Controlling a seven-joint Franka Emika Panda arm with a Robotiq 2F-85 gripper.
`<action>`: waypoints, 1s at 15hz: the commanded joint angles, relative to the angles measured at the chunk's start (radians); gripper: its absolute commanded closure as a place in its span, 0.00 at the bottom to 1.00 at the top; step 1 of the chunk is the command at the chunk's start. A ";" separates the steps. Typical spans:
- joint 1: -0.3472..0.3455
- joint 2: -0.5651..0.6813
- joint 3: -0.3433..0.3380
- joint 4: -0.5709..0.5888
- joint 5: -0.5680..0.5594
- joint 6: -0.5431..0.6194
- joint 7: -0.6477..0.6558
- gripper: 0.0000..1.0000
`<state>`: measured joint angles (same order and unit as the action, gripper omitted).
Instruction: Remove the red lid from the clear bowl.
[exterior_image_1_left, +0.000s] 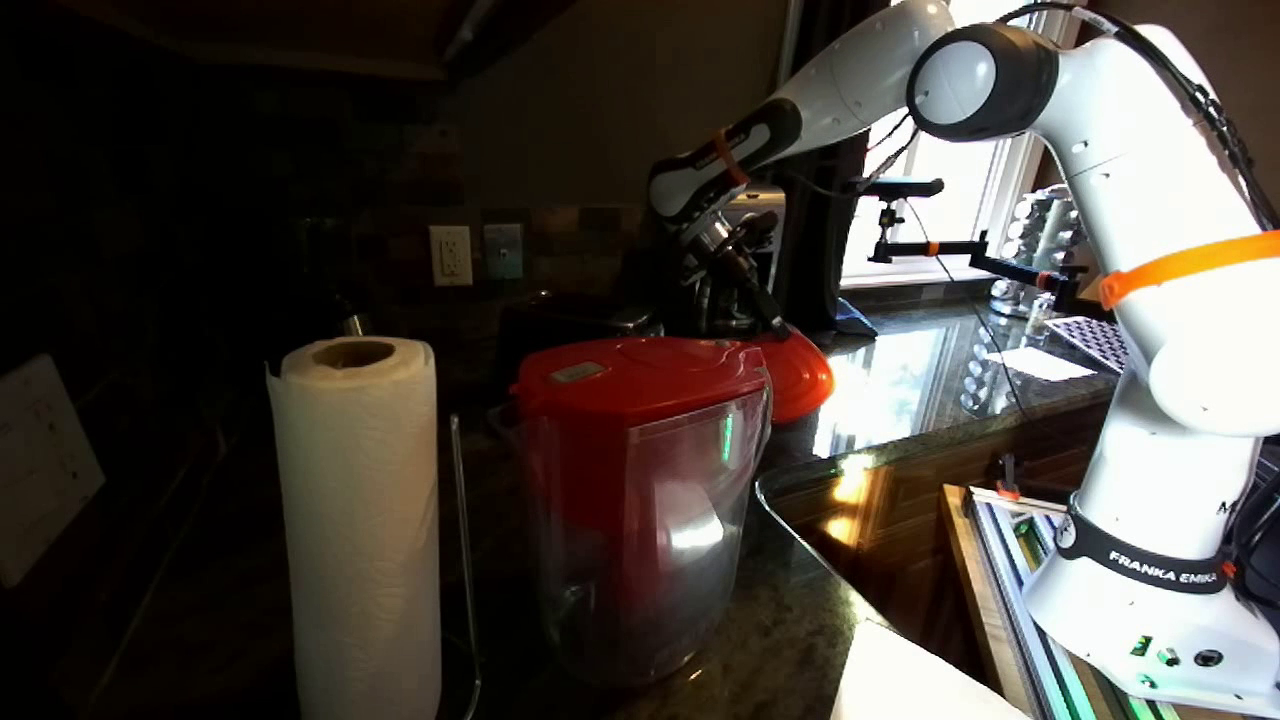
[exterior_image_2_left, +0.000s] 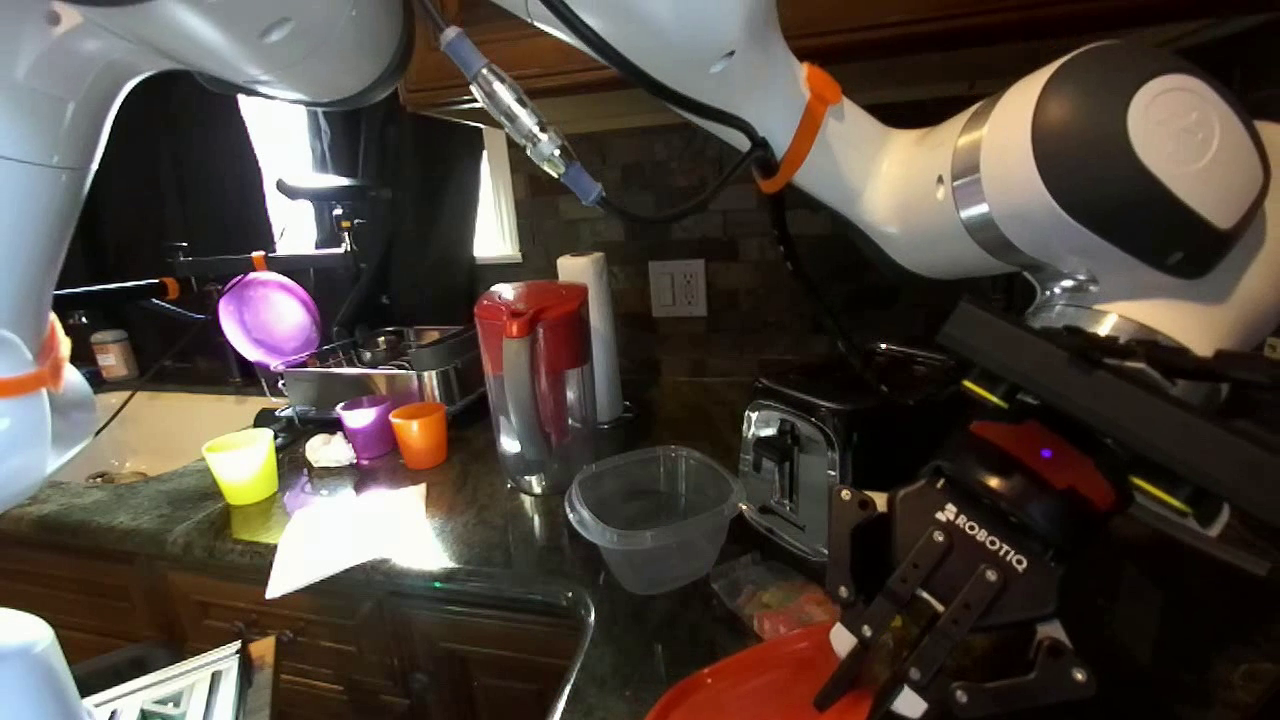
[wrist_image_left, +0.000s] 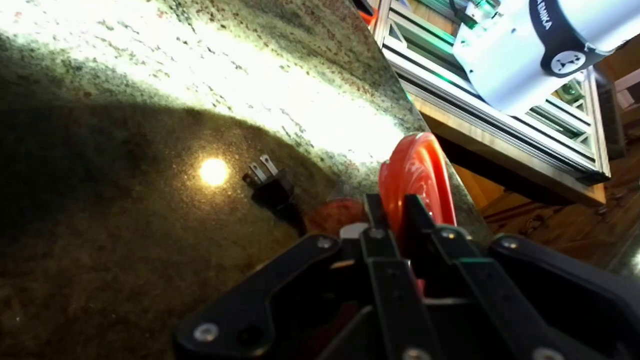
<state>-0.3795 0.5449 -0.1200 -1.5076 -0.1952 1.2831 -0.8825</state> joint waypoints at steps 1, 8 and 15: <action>0.009 0.009 -0.002 -0.041 -0.010 0.068 0.013 0.97; 0.013 0.009 0.001 -0.084 0.007 0.158 0.036 0.41; 0.021 -0.080 0.019 -0.160 0.062 0.211 0.036 0.00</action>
<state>-0.3640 0.5483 -0.1117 -1.5762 -0.1789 1.4492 -0.8582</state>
